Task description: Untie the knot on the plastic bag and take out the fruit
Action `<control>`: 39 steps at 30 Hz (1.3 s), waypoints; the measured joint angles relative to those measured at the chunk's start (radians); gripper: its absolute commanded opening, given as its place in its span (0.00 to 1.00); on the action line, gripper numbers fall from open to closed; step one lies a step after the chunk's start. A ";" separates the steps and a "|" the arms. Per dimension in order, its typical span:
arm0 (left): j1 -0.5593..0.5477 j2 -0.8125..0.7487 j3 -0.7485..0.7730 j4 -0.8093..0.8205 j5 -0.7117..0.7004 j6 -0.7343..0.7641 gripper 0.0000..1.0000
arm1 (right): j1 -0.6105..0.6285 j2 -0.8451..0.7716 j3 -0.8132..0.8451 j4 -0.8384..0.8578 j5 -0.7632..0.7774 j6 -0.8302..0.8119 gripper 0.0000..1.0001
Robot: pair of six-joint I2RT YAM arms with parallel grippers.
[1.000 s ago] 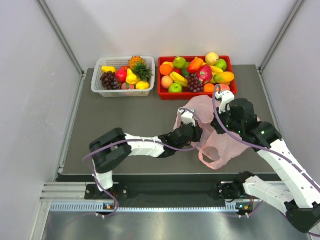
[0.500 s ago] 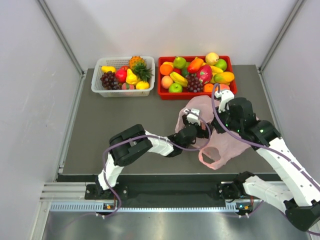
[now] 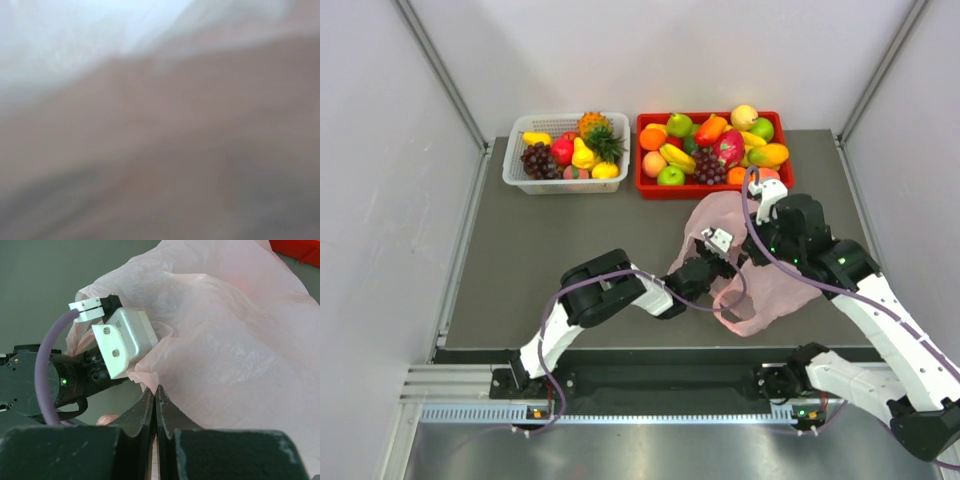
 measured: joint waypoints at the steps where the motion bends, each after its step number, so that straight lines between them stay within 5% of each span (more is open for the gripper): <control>1: 0.000 0.004 -0.004 0.025 0.009 0.021 0.99 | 0.000 0.000 0.000 0.000 0.000 0.000 0.00; 11: 0.004 0.021 -0.061 0.129 0.117 0.159 0.99 | -0.002 -0.003 0.034 0.001 -0.011 0.000 0.00; 28: -0.019 -0.077 -0.342 0.146 0.013 0.238 0.99 | -0.025 -0.068 0.059 -0.001 -0.636 -0.046 0.00; 39: -0.085 -0.127 -0.350 0.152 -0.057 0.286 0.99 | -0.024 -0.163 0.063 -0.023 -0.682 -0.082 0.00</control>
